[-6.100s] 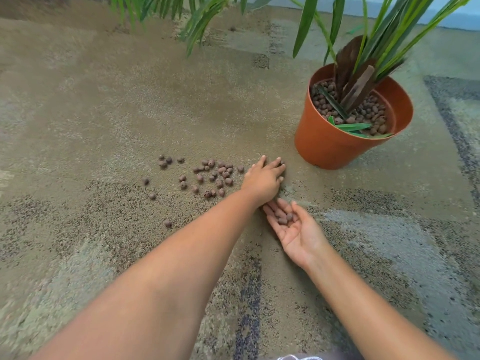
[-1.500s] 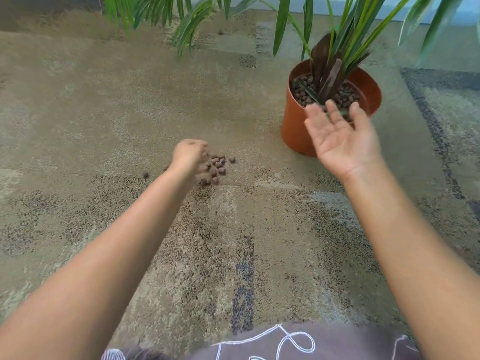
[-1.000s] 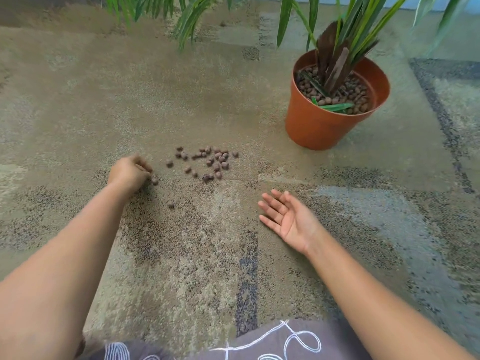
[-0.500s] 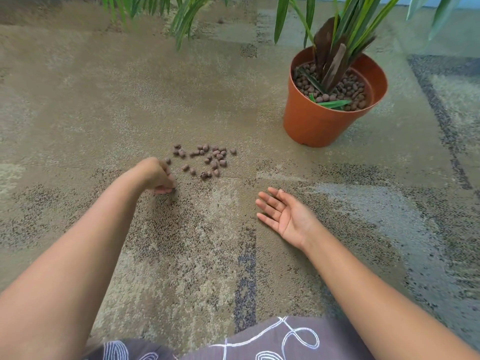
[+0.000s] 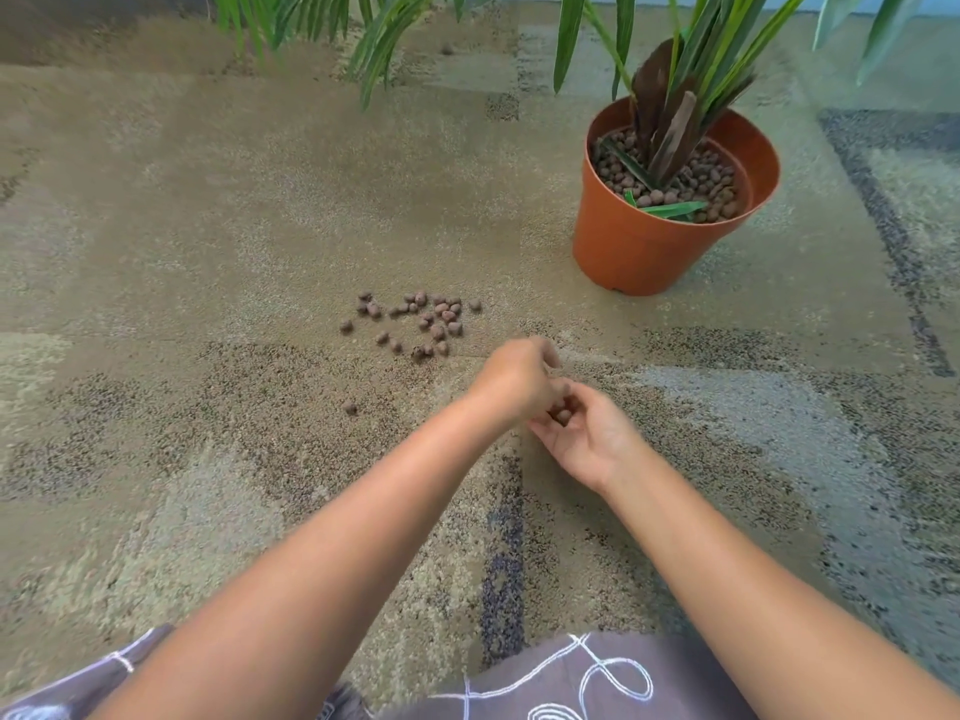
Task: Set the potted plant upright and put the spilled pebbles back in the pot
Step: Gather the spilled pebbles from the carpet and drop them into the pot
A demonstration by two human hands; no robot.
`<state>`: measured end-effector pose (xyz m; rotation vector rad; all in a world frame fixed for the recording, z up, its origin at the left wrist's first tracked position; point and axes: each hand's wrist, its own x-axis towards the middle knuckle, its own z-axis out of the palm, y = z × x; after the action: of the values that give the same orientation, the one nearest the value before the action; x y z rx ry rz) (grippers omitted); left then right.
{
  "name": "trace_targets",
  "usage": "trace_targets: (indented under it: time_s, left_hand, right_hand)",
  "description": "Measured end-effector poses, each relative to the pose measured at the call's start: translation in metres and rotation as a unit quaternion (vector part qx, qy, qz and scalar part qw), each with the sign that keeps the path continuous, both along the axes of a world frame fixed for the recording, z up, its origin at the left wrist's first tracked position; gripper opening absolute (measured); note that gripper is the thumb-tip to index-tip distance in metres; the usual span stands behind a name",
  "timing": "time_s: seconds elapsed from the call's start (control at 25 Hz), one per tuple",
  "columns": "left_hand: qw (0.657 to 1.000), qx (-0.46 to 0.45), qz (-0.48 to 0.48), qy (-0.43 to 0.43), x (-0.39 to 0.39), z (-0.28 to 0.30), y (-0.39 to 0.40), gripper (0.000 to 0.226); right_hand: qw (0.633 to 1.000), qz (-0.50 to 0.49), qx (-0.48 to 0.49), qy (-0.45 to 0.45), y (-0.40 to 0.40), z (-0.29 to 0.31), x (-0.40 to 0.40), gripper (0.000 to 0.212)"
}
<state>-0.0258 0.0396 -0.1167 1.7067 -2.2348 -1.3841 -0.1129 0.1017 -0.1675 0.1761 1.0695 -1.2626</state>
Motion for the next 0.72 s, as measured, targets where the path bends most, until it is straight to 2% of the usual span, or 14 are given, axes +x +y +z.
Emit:
trace_targets:
  time_s: [0.12, 0.24, 0.32, 0.44, 0.52, 0.72]
  left_hand:
    - [0.992, -0.05, -0.015, -0.113, 0.028, 0.002, -0.019, 0.029]
    - [0.966, 0.021, -0.109, -0.234, 0.074, 0.009, -0.044, 0.04]
    - [0.939, 0.059, -0.129, -0.312, 0.104, 0.013, -0.06, 0.047]
    - [0.894, 0.061, -0.137, -0.422, 0.137, 0.009, -0.071, 0.043]
    - [0.895, 0.084, -0.115, -0.423, 0.146, -0.002, -0.068, 0.037]
    - [0.922, 0.106, -0.032, -0.372, 0.144, -0.018, -0.065, 0.023]
  right_hand:
    - [0.999, 0.026, -0.009, -0.022, 0.003, 0.0, 0.003, 0.022]
    - [0.999, 0.044, -0.007, 0.003, 0.007, -0.002, 0.003, 0.023]
    - [0.999, 0.049, -0.008, 0.009, 0.009, -0.001, 0.001, 0.024]
    - [0.999, 0.051, -0.001, 0.012, 0.008, 0.0, 0.002, 0.025]
    - [0.999, 0.049, 0.003, 0.014, 0.008, 0.001, 0.003, 0.025]
    - [0.996, 0.08, -0.017, 0.026, 0.009, 0.0, 0.001, 0.026]
